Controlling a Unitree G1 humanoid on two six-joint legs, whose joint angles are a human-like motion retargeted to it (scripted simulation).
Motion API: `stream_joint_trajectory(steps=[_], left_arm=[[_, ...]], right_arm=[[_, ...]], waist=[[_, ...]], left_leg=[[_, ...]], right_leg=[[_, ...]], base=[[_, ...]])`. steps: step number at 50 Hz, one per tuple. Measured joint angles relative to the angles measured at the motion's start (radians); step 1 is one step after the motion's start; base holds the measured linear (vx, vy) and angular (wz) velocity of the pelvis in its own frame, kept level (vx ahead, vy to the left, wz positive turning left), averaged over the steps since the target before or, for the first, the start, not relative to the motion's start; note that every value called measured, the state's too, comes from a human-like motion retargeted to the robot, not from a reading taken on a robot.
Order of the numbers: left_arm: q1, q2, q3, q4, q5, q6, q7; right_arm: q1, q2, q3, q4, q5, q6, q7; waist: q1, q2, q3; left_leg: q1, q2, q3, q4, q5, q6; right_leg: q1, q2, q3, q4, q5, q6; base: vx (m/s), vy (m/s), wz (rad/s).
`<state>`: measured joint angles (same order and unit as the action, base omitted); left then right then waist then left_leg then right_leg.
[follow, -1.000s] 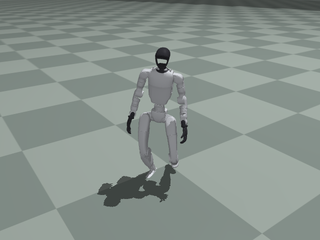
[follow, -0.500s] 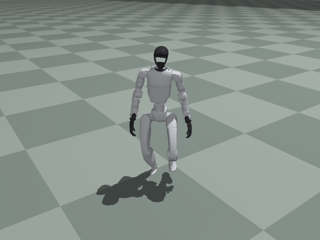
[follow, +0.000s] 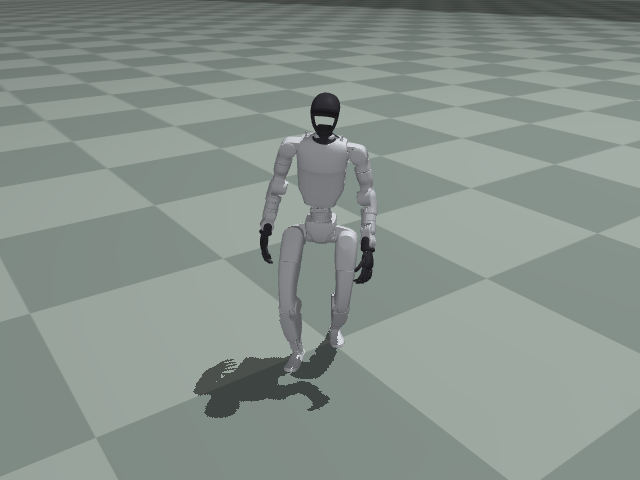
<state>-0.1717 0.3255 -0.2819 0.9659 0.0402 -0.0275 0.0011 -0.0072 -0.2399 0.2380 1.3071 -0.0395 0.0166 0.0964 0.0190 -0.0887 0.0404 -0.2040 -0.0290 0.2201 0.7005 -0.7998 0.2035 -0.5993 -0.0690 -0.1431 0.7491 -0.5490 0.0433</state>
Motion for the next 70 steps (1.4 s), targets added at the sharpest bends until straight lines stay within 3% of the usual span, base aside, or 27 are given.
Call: stream_joint_trajectory(steps=[6, 10, 15, 22, 30, 34, 38, 41, 44, 47, 50, 52, 55, 60, 62, 67, 70], left_arm=[[0.136, -0.003, 0.058, 0.132, 0.006, 0.032, -0.027], [0.243, -0.028, 0.141, 0.246, 0.026, 0.041, -0.086], [0.360, -0.055, 0.188, 0.333, 0.056, 0.048, -0.147], [0.391, -0.091, 0.133, 0.323, 0.093, 0.027, -0.187], [0.250, -0.063, 0.020, 0.183, 0.048, 0.008, -0.135], [0.123, -0.043, -0.023, 0.113, 0.005, 0.006, -0.092], [-0.006, -0.036, -0.070, 0.064, -0.024, 0.015, -0.072], [-0.104, -0.045, -0.110, 0.053, -0.064, 0.038, -0.088], [-0.136, -0.073, -0.138, 0.062, -0.101, 0.044, -0.111], [-0.146, -0.095, -0.155, 0.088, -0.127, 0.047, -0.129], [-0.155, -0.093, -0.161, 0.118, -0.131, 0.048, -0.146], [-0.143, -0.077, -0.164, 0.133, -0.120, 0.046, -0.148], [-0.113, -0.034, -0.142, 0.172, -0.104, 0.042, -0.136], [0.021, 0.037, -0.028, 0.245, -0.102, 0.035, -0.089], [0.094, 0.060, 0.052, 0.263, -0.099, 0.029, -0.079], [0.251, 0.043, 0.156, 0.307, -0.079, 0.004, -0.087], [0.310, -0.005, 0.163, 0.315, -0.059, -0.016, -0.107]], right_arm=[[-0.090, 0.012, 0.038, -0.086, 0.015, -0.023, -0.007], [-0.131, 0.015, 0.060, -0.172, 0.043, -0.033, -0.004], [-0.145, 0.044, 0.065, -0.264, 0.062, -0.044, 0.001], [-0.121, 0.029, 0.065, -0.343, 0.088, -0.054, -0.016], [0.015, -0.077, 0.023, -0.253, 0.111, -0.045, -0.041], [0.107, -0.113, 0.014, -0.150, 0.109, -0.025, -0.016], [0.175, -0.126, 0.016, -0.066, 0.094, -0.003, 0.032], [0.178, -0.130, 0.001, -0.021, 0.078, 0.017, 0.073], [0.176, -0.134, -0.013, -0.007, 0.083, 0.032, 0.081], [0.138, -0.136, -0.019, 0.001, 0.109, 0.041, 0.075], [0.068, -0.130, -0.007, -0.001, 0.138, 0.045, 0.064], [0.027, -0.122, 0.005, -0.020, 0.142, 0.040, 0.058], [-0.058, -0.108, 0.030, -0.049, 0.136, 0.029, 0.047], [-0.175, -0.089, 0.062, -0.104, 0.128, -0.007, 0.004], [-0.214, -0.078, 0.073, -0.132, 0.134, -0.022, -0.027], [-0.257, -0.082, 0.060, -0.215, 0.143, -0.056, -0.099], [-0.285, -0.099, 0.056, -0.261, 0.123, -0.074, -0.133]], waist=[[0.066, -0.038, 0.022], [0.084, -0.103, 0.007], [0.135, -0.149, -0.024], [0.155, -0.062, -0.056], [0.059, -0.009, -0.052], [0.021, -0.016, -0.054], [-0.004, -0.024, -0.068], [0.028, 0.080, -0.054], [0.023, 0.150, -0.071], [0.006, 0.185, -0.086], [-0.012, 0.162, -0.072], [0.005, 0.157, -0.042], [0.032, 0.125, 0.001], [0.050, 0.022, 0.057], [0.021, -0.089, 0.068], [0.086, -0.170, 0.059], [0.124, -0.151, 0.069]], left_leg=[[-0.126, 0.023, 0.016, 0.087, 0.020, -0.005], [-0.138, -0.061, 0.018, -0.033, 0.116, -0.007], [-0.173, -0.110, 0.024, -0.169, 0.251, -0.036], [-0.335, -0.006, 0.049, -0.155, 0.378, -0.122], [-0.396, 0.092, 0.220, -0.103, 0.414, -0.126], [-0.383, 0.177, 0.304, 0.030, 0.370, -0.108], [-0.314, 0.336, 0.372, 0.351, 0.268, -0.048], [-0.227, 0.557, 0.297, 0.637, 0.240, -0.067], [-0.116, 0.611, 0.236, 0.707, 0.308, -0.119], [-0.045, 0.544, 0.207, 0.595, 0.307, -0.157], [-0.029, 0.404, 0.198, 0.379, 0.179, -0.133], [-0.060, 0.372, 0.185, 0.302, 0.073, -0.112], [-0.120, 0.314, 0.195, 0.224, 0.022, -0.069], [-0.195, 0.134, 0.154, 0.121, 0.086, -0.035], [-0.170, -0.047, 0.152, -0.047, 0.195, -0.019], [-0.216, -0.208, 0.151, -0.231, 0.379, -0.034], [-0.284, -0.227, 0.126, -0.253, 0.419, -0.069]], right_leg=[[0.007, -0.073, -0.037, 0.260, -0.128, -0.065], [0.102, -0.168, -0.003, 0.402, -0.210, -0.086], [0.252, -0.183, 0.046, 0.291, -0.255, -0.074], [0.215, -0.048, 0.090, 0.111, -0.287, -0.134], [0.081, -0.078, 0.004, 0.185, -0.264, -0.160], [0.039, -0.132, -0.096, 0.206, -0.230, -0.154], [0.016, -0.154, -0.210, 0.180, -0.174, -0.155], [0.109, 0.021, -0.335, -0.033, -0.056, -0.187], [0.175, 0.138, -0.426, -0.271, 0.098, -0.184], [0.195, 0.200, -0.487, -0.489, 0.274, -0.151], [0.135, 0.158, -0.452, -0.527, 0.389, -0.066], [0.084, 0.136, -0.401, -0.473, 0.356, -0.027], [0.009, 0.047, -0.356, -0.293, 0.239, -0.027], [-0.031, -0.131, -0.166, 0.279, -0.017, -0.082], [0.011, -0.222, -0.064, 0.438, -0.086, -0.064], [0.208, -0.126, 0.049, 0.431, -0.123, -0.006], [0.275, -0.048, 0.070, 0.282, -0.205, -0.037]], base=[[-0.43, 0.00, 0.10], [-0.37, -0.03, 0.52], [-0.39, -0.08, 0.50], [-0.45, -0.13, 0.40], [-0.43, -0.16, 1.05], [-0.46, -0.19, 1.36], [-0.52, -0.18, 1.25], [-0.56, -0.20, 0.53], [-0.63, -0.14, 0.96], [-0.69, 0.01, 1.30], [-0.77, 0.15, 1.47], [-0.84, 0.18, 1.10], [-0.81, 0.18, 0.94], [-0.71, 0.17, 1.16], [-0.64, 0.15, 1.52], [-0.60, 0.13, 0.82], [-0.57, 0.12, 0.47]])
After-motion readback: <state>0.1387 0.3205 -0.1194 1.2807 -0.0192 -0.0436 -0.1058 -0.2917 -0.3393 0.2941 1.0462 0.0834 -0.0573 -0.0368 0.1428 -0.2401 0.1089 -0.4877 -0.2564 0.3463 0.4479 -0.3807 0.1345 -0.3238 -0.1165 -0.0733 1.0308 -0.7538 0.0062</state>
